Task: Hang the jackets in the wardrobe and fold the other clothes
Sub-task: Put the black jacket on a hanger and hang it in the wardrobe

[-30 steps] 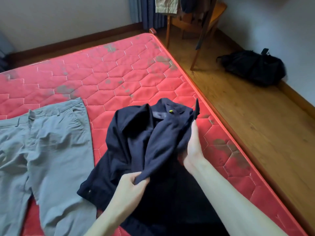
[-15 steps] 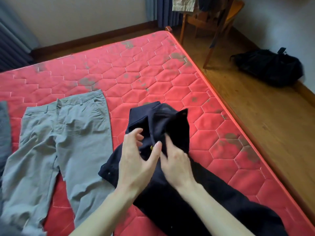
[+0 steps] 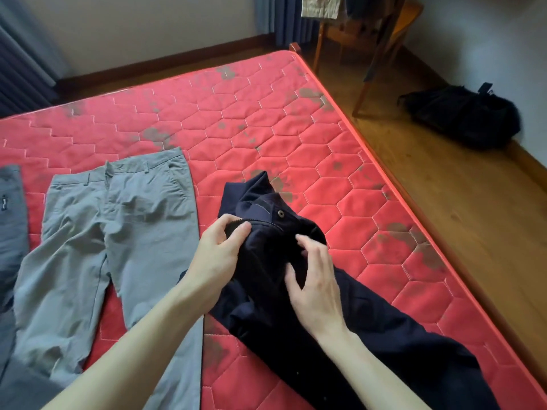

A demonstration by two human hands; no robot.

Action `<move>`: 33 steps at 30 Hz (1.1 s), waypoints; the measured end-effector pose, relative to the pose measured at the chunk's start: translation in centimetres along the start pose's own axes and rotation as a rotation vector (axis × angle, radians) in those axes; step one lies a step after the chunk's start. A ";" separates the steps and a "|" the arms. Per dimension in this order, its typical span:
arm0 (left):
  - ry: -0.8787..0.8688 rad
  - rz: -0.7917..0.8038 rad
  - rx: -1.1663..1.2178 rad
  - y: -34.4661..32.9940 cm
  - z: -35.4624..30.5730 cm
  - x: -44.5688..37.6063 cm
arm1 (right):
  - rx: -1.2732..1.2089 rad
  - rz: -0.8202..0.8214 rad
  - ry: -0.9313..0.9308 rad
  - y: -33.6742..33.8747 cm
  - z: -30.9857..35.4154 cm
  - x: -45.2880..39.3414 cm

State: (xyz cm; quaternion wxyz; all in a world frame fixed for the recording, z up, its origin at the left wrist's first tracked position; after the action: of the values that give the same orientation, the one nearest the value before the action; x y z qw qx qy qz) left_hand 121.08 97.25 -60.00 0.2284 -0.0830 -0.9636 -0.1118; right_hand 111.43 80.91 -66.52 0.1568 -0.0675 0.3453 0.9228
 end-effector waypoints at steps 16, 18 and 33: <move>-0.115 -0.004 0.015 7.3 -14.7 10.3 | 0.023 0.099 0.217 9.2 13.1 -8.8; -0.151 0.024 -0.013 7.8 -18.4 12.3 | -0.094 0.187 0.187 12.7 16.3 -9.7; -0.506 0.018 -0.116 11.8 -46.3 28.3 | -0.198 0.339 0.359 40.1 43.1 -13.5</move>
State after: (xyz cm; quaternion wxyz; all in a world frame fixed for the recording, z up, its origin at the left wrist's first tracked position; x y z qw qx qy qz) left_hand 118.09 99.92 -4.60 -0.0244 -0.1300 -0.9812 -0.1407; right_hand 109.92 77.46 -6.25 -0.0713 -0.1864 0.2822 0.9384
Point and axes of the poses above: each hand's wrist, its own x-axis away from the middle knuckle, its own y-axis out of the back of the hand, z = x × y, the point moved 3 cm from there along -x, towards the middle knuckle, and after that the axes turned 8 degrees about y, right-handed, at the moved point
